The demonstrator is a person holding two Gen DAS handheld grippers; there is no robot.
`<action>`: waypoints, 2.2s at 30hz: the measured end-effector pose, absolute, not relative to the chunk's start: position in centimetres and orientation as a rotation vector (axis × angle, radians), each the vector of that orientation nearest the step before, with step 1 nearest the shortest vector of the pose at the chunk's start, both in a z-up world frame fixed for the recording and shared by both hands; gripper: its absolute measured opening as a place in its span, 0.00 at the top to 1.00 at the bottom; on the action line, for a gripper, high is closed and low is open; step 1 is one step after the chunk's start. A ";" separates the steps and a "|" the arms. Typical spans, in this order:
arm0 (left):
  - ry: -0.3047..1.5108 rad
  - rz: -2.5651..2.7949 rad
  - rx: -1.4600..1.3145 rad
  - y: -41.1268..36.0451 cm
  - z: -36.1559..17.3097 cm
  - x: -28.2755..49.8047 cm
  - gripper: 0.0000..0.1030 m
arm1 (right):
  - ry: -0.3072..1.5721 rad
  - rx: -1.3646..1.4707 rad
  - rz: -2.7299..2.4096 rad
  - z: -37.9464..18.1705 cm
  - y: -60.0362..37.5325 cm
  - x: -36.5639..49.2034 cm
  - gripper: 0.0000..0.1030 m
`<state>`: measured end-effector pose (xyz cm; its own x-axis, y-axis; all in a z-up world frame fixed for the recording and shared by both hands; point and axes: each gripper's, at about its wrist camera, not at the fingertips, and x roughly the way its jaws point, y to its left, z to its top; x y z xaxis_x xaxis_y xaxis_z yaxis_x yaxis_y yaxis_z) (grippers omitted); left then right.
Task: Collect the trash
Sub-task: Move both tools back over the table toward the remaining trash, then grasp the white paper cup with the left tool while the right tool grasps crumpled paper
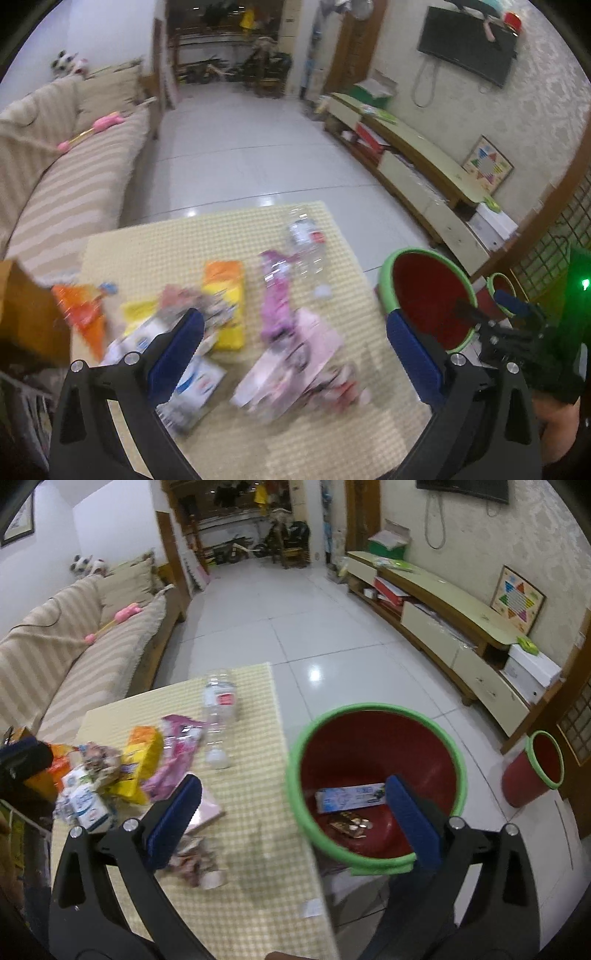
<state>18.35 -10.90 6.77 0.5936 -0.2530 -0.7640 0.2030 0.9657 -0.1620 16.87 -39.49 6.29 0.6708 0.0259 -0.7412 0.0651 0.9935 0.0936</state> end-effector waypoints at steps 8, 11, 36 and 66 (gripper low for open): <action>0.917 -0.160 -0.159 -2.7 5.8 14.1 0.08 | 0.830 0.063 0.068 6.3 -34.1 15.9 0.05; 0.909 -0.132 -0.173 -0.6 5.2 12.5 0.08 | 0.836 0.035 0.089 5.9 -32.2 15.4 0.05; 1.025 -0.066 -0.173 3.8 -2.1 9.8 0.09 | 1.007 -0.030 0.146 0.3 -28.9 13.3 0.05; 1.258 -0.142 -0.006 -0.3 -11.7 18.0 0.24 | 1.186 -0.100 0.190 -7.7 -27.3 18.1 0.12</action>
<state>18.02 -0.30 -11.73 0.2997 -0.1104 -0.9476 0.1035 0.9912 -0.0828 18.06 -27.32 -7.65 0.3622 0.0952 -0.9272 -0.1999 0.9796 0.0225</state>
